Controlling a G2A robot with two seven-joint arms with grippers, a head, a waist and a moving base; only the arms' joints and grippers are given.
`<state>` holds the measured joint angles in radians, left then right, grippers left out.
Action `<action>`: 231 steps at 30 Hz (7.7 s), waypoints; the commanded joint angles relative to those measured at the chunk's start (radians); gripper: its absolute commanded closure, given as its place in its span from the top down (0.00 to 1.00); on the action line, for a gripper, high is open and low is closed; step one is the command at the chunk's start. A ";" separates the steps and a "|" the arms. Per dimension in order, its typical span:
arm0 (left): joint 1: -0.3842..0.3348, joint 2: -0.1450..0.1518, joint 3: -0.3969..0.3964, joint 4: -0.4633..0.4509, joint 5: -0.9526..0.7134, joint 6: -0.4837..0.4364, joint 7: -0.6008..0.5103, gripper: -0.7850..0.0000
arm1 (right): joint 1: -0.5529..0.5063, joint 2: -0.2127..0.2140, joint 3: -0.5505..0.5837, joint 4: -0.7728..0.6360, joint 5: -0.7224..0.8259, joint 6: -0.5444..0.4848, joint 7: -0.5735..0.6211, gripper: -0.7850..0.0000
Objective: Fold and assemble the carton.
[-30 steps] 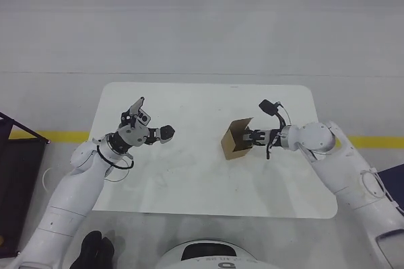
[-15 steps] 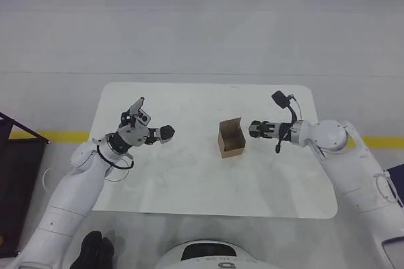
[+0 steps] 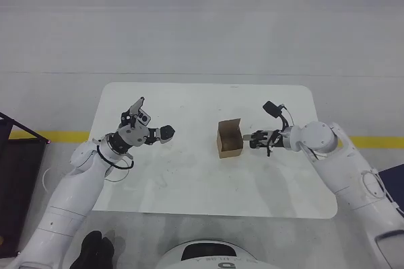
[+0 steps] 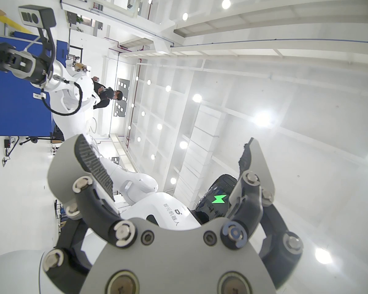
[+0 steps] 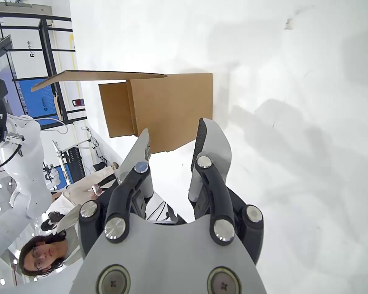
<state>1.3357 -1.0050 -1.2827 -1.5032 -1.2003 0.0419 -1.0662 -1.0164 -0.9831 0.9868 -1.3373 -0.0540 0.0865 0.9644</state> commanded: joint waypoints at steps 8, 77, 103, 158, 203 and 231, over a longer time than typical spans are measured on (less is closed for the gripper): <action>0.000 0.000 0.000 0.000 0.000 0.000 0.000 1.00 | 0.023 -0.010 0.002 0.025 0.031 -0.017 -0.003 0.45; 0.000 0.000 0.000 0.000 0.000 0.000 0.000 1.00 | 0.121 -0.075 -0.043 0.218 0.151 -0.074 0.123 0.44; 0.000 0.000 0.000 0.000 0.000 0.000 0.000 1.00 | -0.037 -0.016 -0.008 -0.334 -0.352 0.301 0.033 0.31; 0.000 0.000 0.000 0.000 0.000 0.000 0.000 1.00 | 0.119 -0.124 -0.344 -0.290 -1.014 0.575 0.194 0.00; 0.000 0.000 0.000 0.000 0.000 0.000 0.000 1.00 | -0.183 -0.257 0.331 -0.350 -0.873 0.302 0.288 0.44; 0.000 0.000 0.000 0.000 0.000 0.000 0.000 1.00 | -0.190 -0.250 0.305 -0.311 -0.752 0.233 0.260 0.25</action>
<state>1.3357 -1.0050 -1.2827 -1.5032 -1.2003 0.0419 -1.0662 -1.2109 -1.2325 1.3015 -1.6532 -0.8044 0.3208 1.2244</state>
